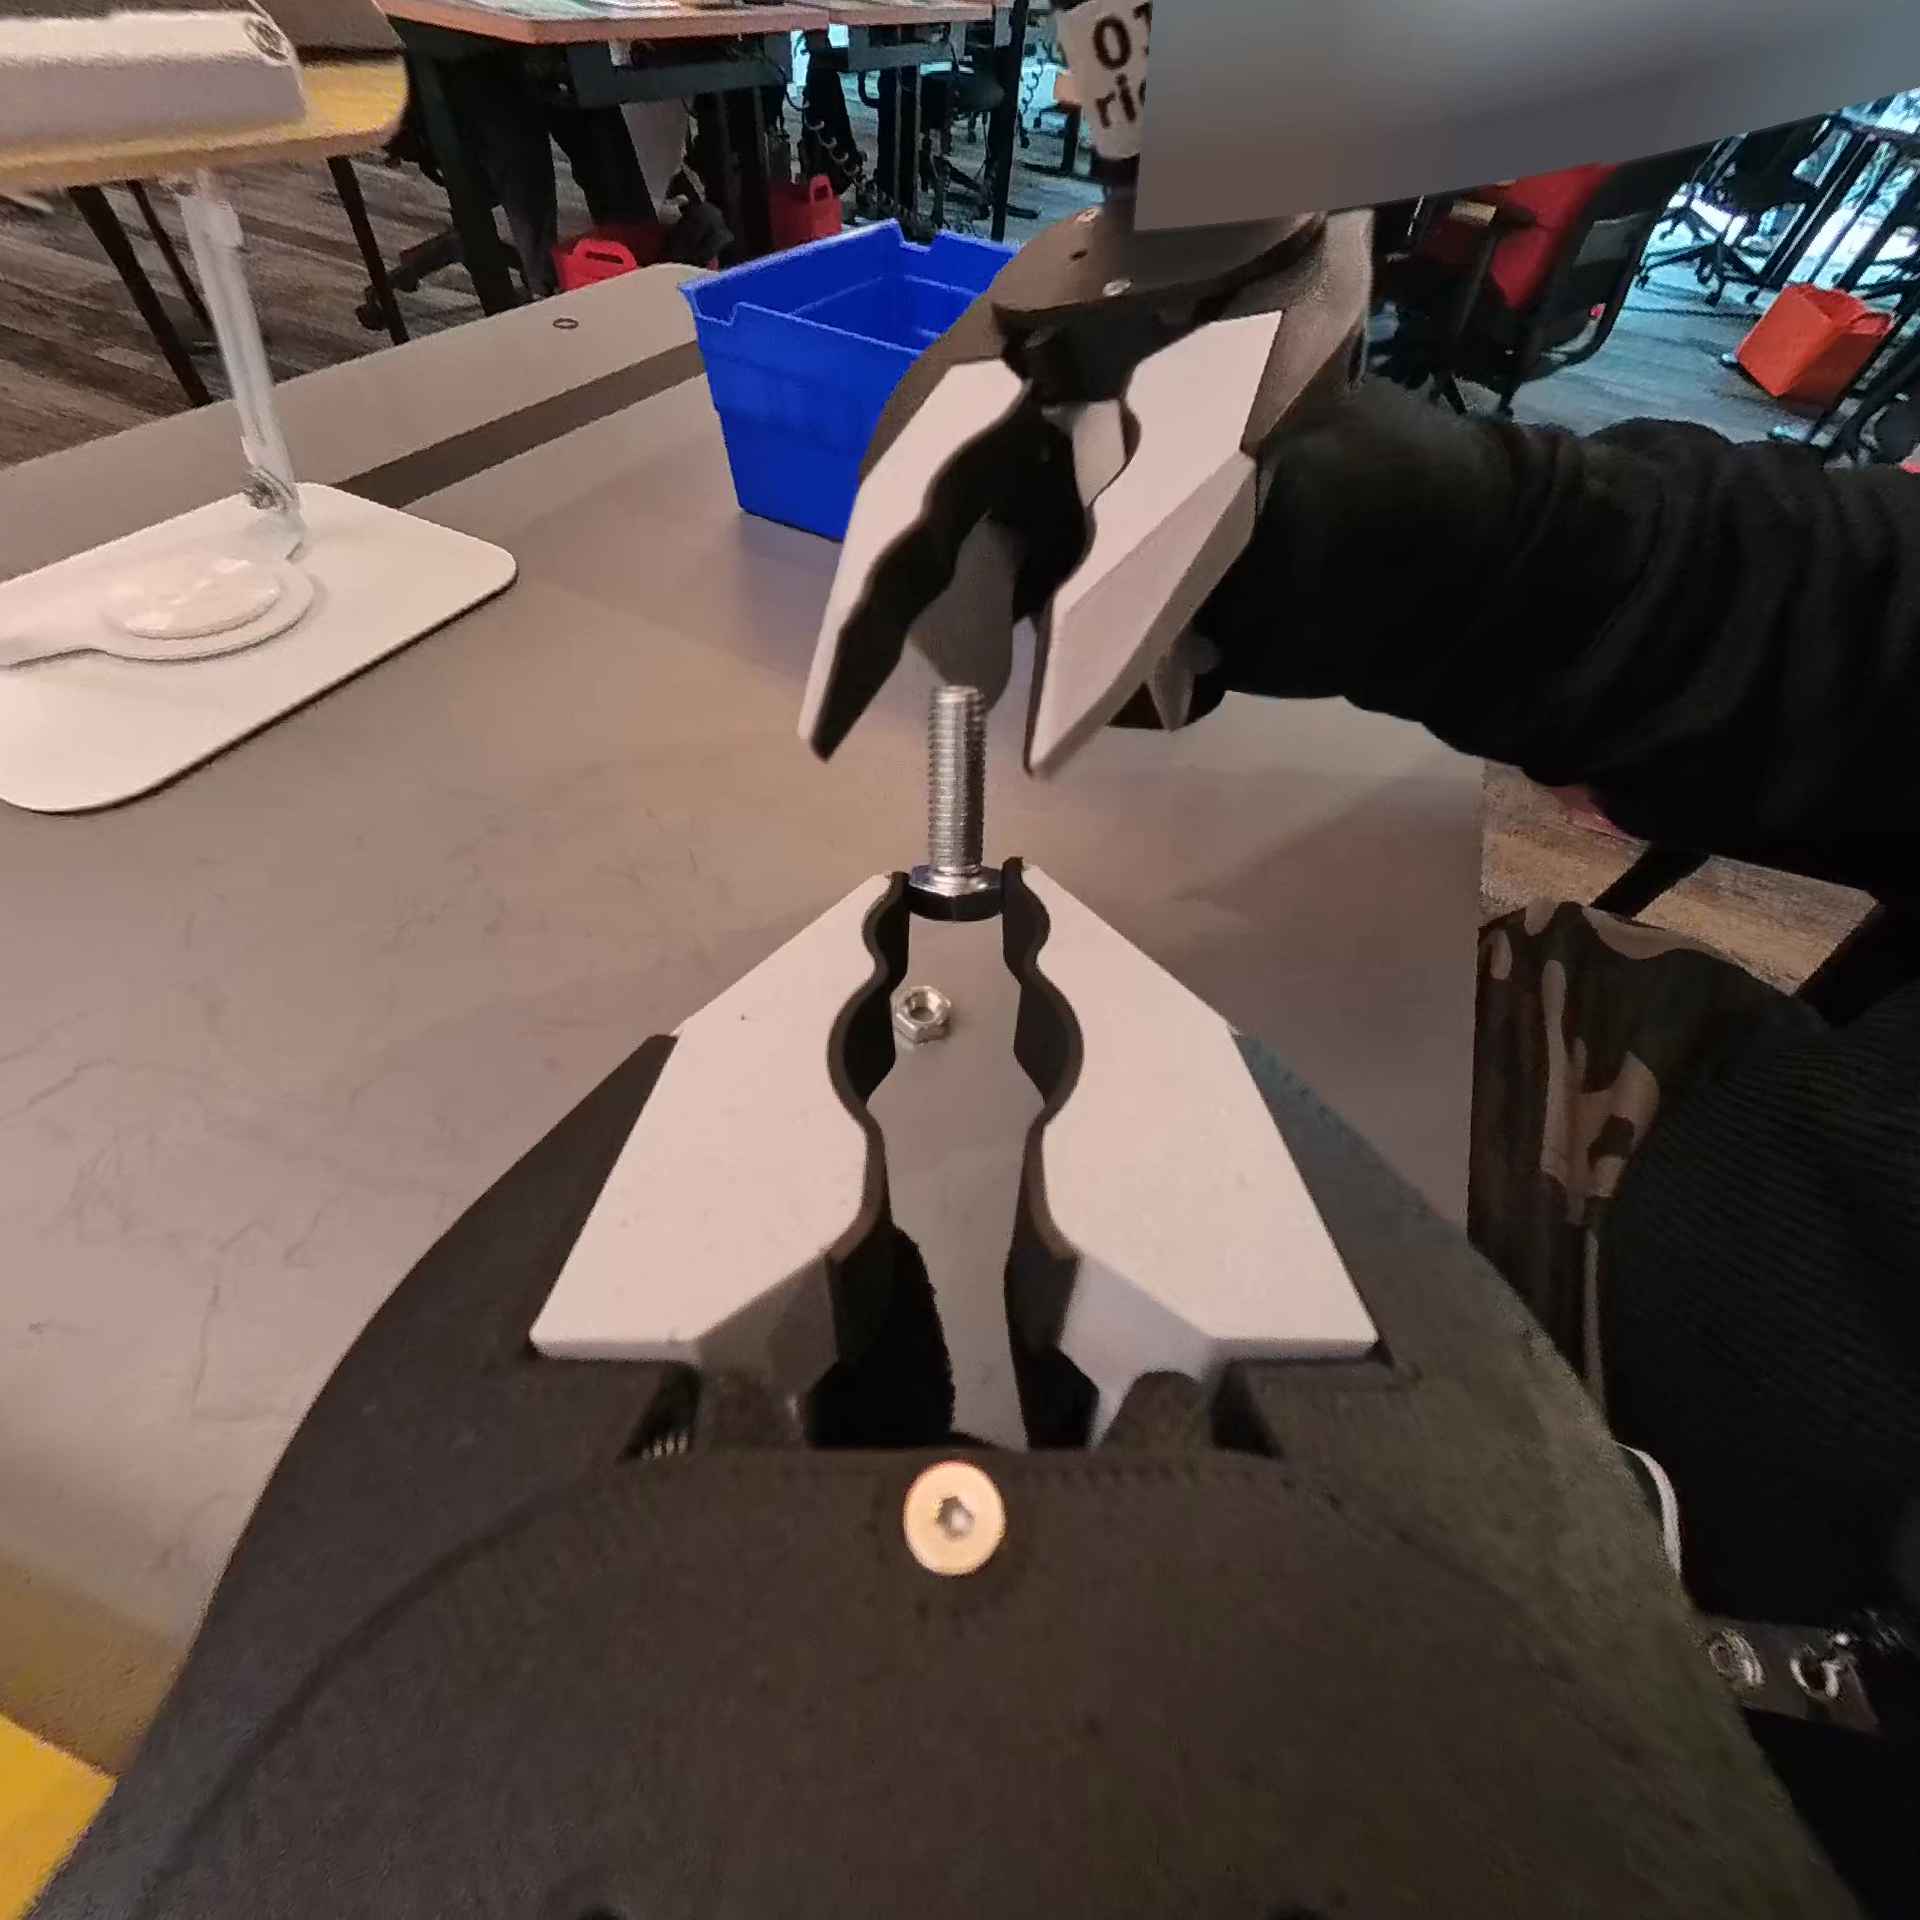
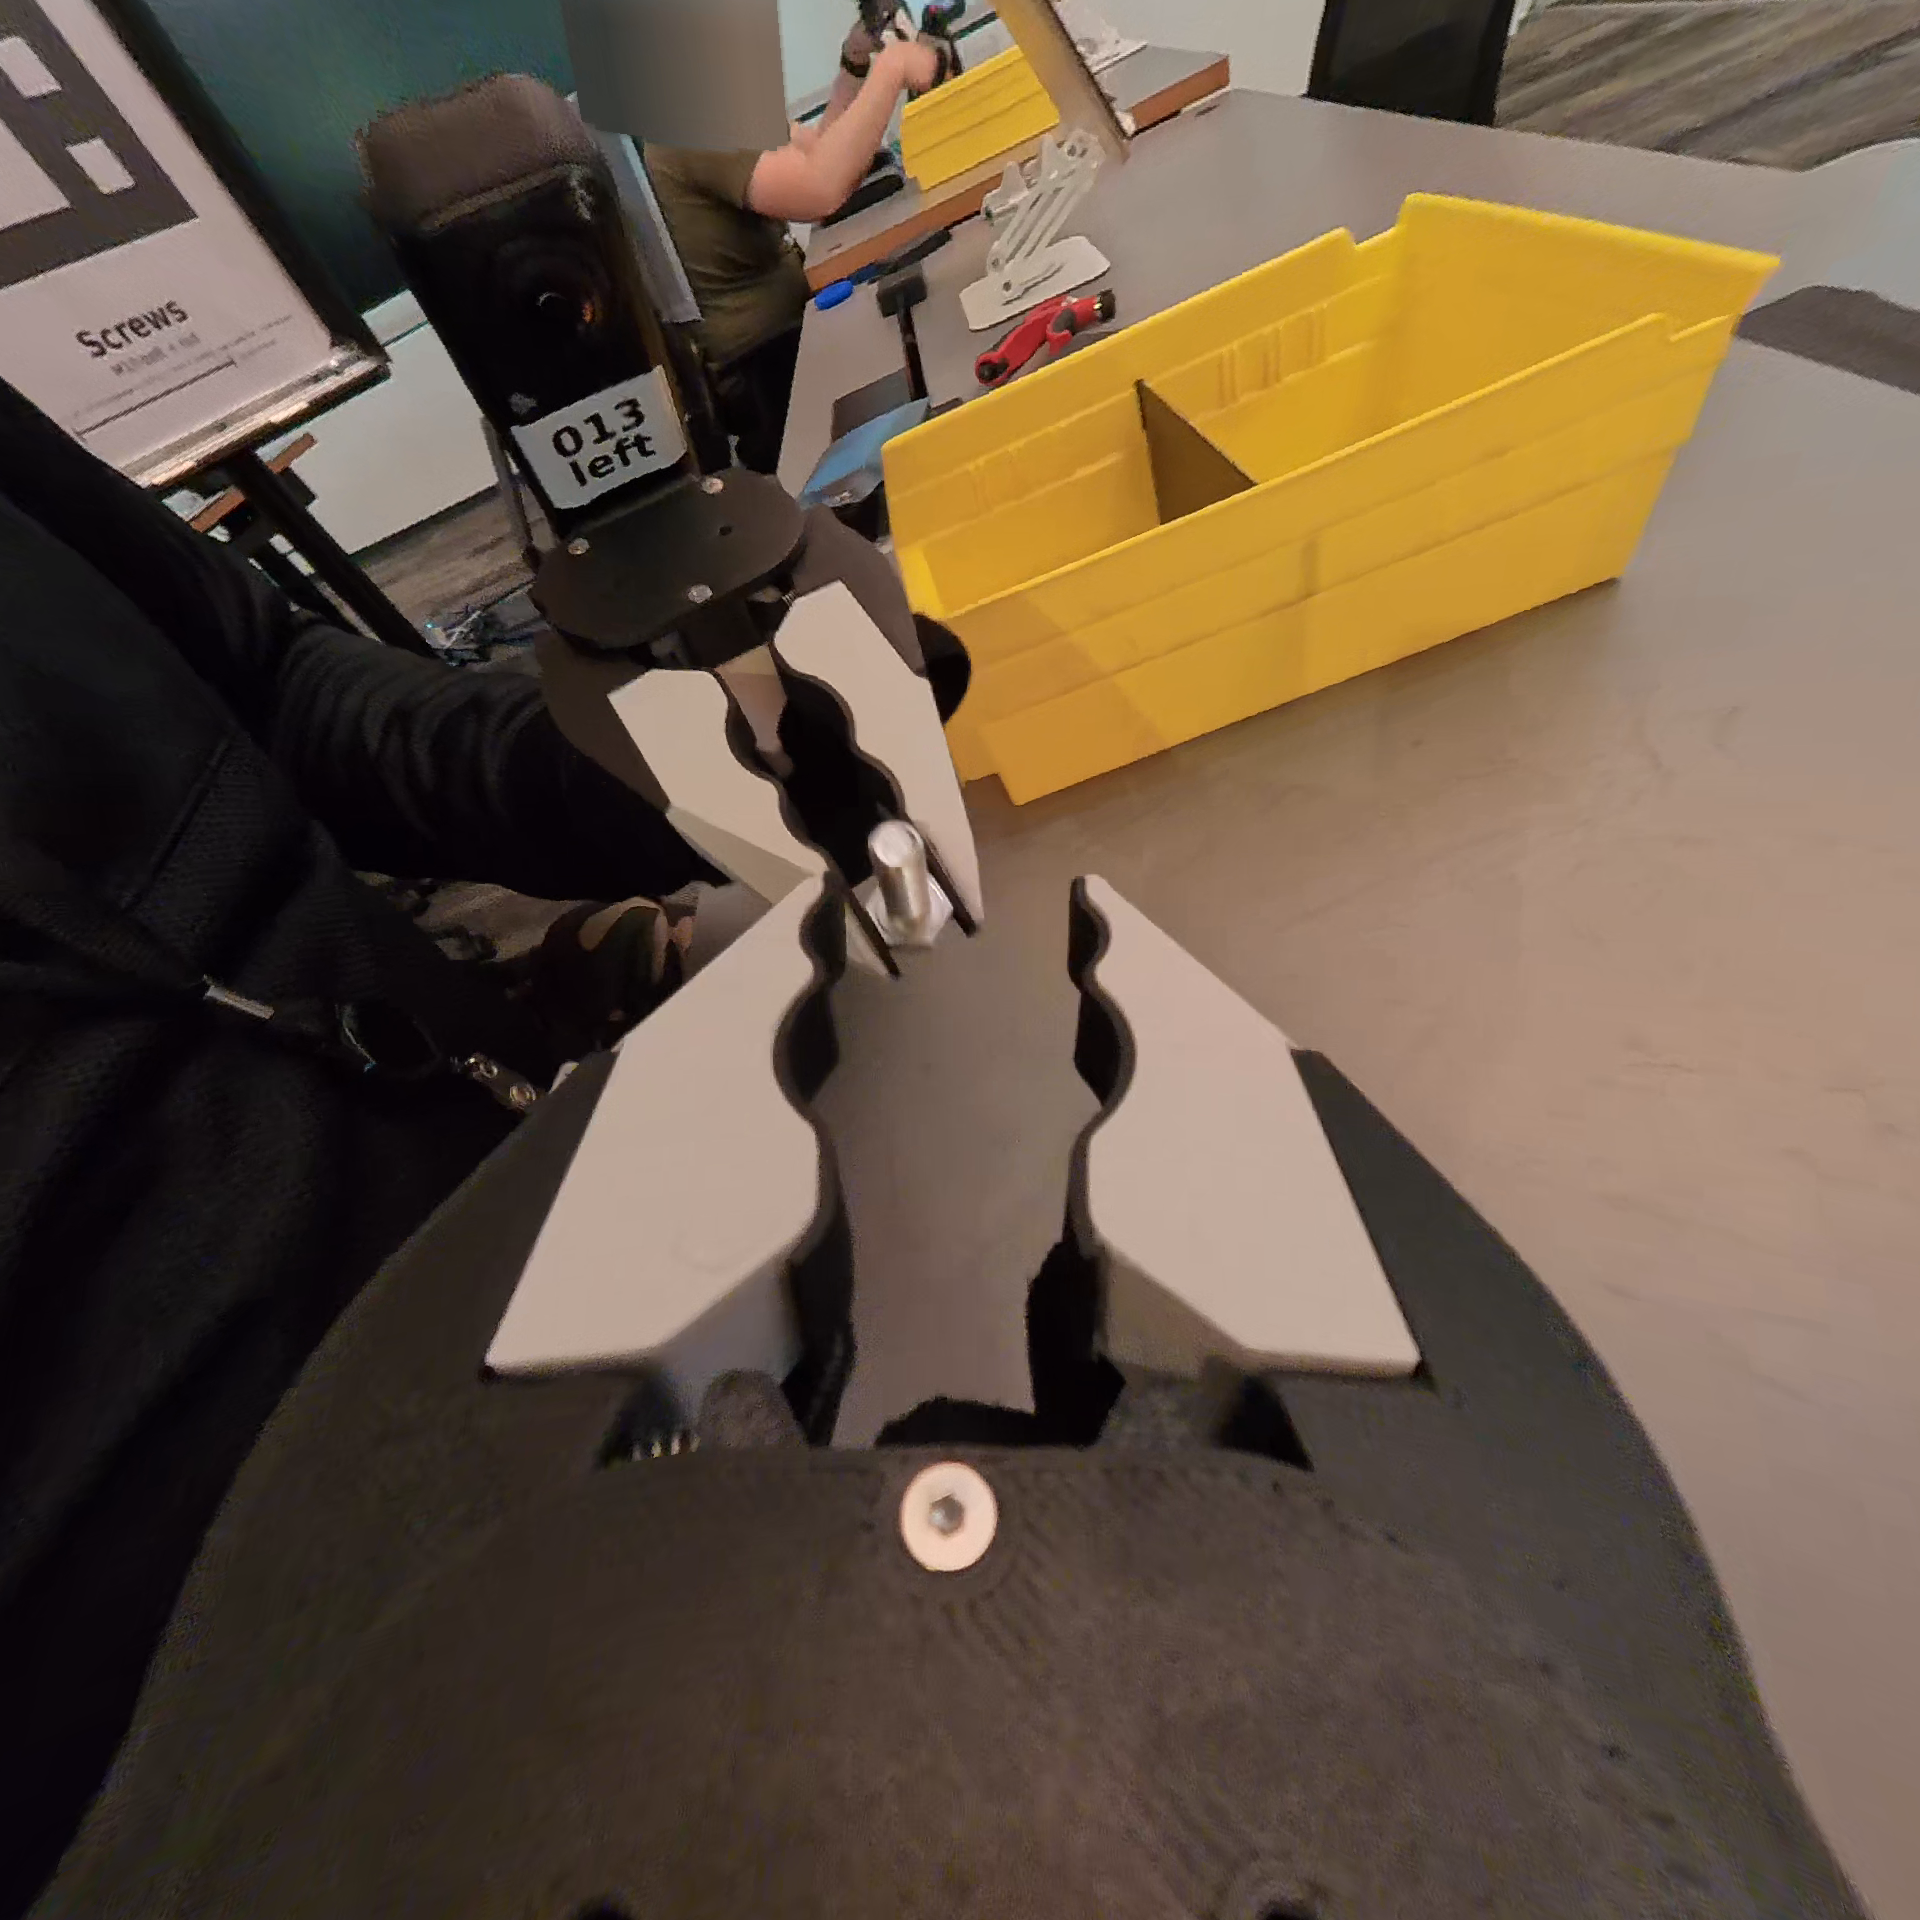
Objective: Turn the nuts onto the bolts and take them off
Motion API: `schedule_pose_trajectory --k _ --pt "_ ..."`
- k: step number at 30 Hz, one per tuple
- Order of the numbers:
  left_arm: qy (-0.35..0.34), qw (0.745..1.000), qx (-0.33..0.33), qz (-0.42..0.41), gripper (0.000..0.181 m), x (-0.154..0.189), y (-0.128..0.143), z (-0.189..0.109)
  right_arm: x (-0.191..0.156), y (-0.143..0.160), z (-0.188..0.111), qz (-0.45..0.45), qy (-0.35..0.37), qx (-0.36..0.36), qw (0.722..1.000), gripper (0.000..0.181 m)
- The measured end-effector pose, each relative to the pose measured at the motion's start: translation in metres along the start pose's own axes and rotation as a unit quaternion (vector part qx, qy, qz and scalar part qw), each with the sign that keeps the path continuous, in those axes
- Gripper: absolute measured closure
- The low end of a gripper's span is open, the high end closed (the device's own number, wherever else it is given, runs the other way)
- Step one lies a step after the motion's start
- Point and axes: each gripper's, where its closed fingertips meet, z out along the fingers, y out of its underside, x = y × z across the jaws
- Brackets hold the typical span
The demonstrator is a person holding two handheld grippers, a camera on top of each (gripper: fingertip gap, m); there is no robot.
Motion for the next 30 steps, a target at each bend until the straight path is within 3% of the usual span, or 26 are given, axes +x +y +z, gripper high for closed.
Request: schedule_pose_trajectory --k 3,7,11,19,30 --pt "0.000 1.000 0.017 -0.013 0.165 -0.003 -0.007 -0.007 0.018 0.011 -0.017 -0.007 0.038 -0.025 0.999 0.142" --pt "-0.002 0.999 0.030 -0.028 0.165 -0.008 -0.012 -0.014 0.052 0.068 -0.029 -0.042 0.117 -0.173 0.977 0.143" --pt "0.000 0.999 0.037 -0.034 0.165 -0.010 -0.014 -0.017 0.055 0.096 -0.021 -0.062 0.115 -0.237 0.963 0.141" --pt "0.002 0.999 0.035 -0.037 0.166 -0.010 -0.013 -0.017 0.051 0.115 0.000 -0.107 0.098 -0.280 0.949 0.149" --pt "0.011 0.999 0.029 -0.041 0.166 -0.006 -0.009 -0.012 0.056 0.126 0.004 -0.115 0.102 -0.297 0.942 0.165"
